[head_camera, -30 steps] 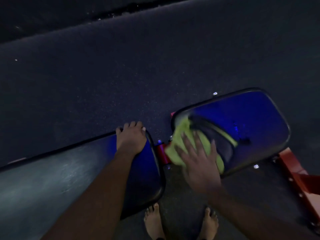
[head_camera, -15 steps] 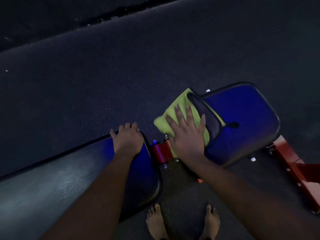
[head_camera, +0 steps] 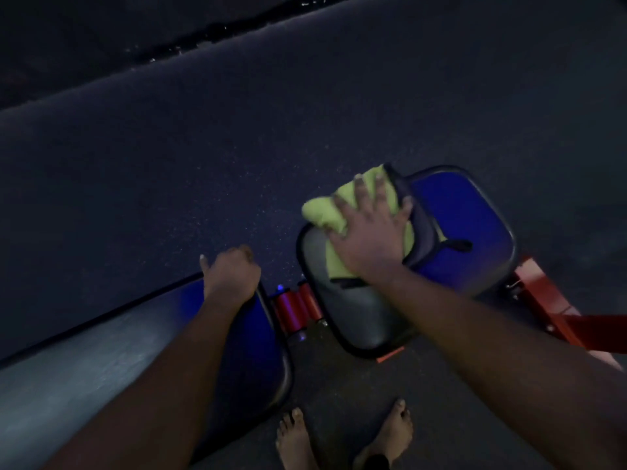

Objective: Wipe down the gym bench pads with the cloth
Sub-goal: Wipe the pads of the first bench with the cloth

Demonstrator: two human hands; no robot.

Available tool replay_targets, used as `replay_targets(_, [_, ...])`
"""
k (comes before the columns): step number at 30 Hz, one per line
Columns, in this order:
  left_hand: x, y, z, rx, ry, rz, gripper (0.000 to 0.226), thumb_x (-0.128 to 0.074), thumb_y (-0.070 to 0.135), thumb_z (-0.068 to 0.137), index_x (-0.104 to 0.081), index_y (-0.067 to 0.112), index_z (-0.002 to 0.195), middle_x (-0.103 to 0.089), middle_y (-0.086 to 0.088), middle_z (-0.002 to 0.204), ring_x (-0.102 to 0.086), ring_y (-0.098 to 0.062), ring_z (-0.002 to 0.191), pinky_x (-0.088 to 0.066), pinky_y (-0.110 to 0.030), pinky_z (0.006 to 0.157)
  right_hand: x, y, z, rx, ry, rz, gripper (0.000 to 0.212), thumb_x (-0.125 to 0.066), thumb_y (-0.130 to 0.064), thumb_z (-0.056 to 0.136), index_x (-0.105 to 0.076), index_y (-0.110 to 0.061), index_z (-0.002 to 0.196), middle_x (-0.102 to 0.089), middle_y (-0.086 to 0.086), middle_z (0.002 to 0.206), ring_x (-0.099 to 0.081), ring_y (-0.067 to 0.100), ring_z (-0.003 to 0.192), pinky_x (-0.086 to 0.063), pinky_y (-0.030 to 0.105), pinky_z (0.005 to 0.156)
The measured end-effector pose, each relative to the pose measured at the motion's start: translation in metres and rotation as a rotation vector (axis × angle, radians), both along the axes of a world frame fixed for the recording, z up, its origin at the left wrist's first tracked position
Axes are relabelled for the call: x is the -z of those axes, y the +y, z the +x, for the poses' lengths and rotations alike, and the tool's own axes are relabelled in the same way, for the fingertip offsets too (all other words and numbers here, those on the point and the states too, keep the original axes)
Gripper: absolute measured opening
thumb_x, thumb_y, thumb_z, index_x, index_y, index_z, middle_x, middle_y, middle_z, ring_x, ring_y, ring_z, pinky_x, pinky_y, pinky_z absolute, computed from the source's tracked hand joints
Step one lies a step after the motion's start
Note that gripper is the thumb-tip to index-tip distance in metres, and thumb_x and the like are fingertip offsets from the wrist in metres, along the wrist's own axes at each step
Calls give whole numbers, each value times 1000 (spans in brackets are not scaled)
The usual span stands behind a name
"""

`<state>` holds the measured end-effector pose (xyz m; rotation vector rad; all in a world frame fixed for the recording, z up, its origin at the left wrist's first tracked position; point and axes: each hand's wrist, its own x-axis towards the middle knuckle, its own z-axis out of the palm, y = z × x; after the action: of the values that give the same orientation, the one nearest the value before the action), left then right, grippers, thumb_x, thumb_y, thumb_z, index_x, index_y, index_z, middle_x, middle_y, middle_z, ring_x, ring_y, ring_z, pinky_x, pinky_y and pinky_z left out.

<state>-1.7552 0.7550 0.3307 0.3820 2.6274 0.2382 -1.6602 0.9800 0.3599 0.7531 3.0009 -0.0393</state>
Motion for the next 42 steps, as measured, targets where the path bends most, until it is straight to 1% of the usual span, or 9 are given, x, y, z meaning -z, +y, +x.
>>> replay_targets(3, [2,0,-4,90,-69,-18,27,-39,21,99,-64,15,109,-68,-12,110,-60,-29,105,-22,-51,117,-23,61,11,175,44,19,63,-44,-65,87,-47,-41,145,-22,3,168,-6,31,156,-11,77,110])
replay_targets(8, [13,-14,3,240,-4,-53,37,-36,27,102,-65,11,120,-61,-12,126,-52,-29,120,-29,-45,112,-32,60,12,409,90,-8,63,-45,-60,86,-44,-42,147,-12,0,170,1,34,156,-5,80,110])
replay_targets(12, [13,-17,-3,220,-70,-19,38,-31,26,105,-61,11,123,-59,-11,131,-51,-28,123,-30,-43,111,0,-29,10,33,-34,5,66,-42,-56,90,-36,-41,154,-10,-1,171,4,34,157,-1,77,111])
replay_targets(16, [16,-14,2,218,-31,-58,40,-28,27,105,-60,14,127,-57,-7,134,-48,-26,125,-20,-44,118,23,-88,70,-307,-170,21,70,-49,-53,92,-29,-38,157,9,0,171,18,31,155,6,74,114])
replay_targets(22, [18,-6,15,164,64,-91,40,-29,27,104,-60,12,125,-60,-8,126,-48,-25,125,-5,-47,122,-6,0,101,104,17,69,70,-43,-58,87,-25,-52,154,-3,-5,171,-4,26,157,-7,72,114])
replay_targets(28, [12,-12,14,256,40,-104,44,-25,30,106,-56,11,130,-57,-10,132,-46,-27,128,-6,-48,123,-28,44,93,530,172,-2,67,-47,-52,89,-30,-46,154,-3,-4,171,-1,28,157,-10,80,109])
replay_targets(32, [12,-11,9,276,6,-136,48,-22,32,106,-54,10,134,-55,-11,135,-45,-28,130,-4,-49,123,4,-62,101,414,149,-15,74,-48,-53,90,-23,-42,159,3,-2,171,5,31,157,-3,80,110])
replay_targets(36, [11,-10,10,280,10,-149,47,-21,32,106,-53,12,135,-54,-9,137,-45,-28,131,-3,-49,123,44,-150,144,205,67,-90,89,-70,-42,82,-23,-47,158,9,-6,171,10,27,157,2,74,114])
replay_targets(42, [13,-12,17,294,69,-136,44,-24,31,106,-53,12,134,-54,-10,137,-45,-29,131,-5,-50,123,15,-61,134,398,197,-2,75,-53,-59,88,-24,-48,157,2,-5,171,4,24,158,-6,73,112])
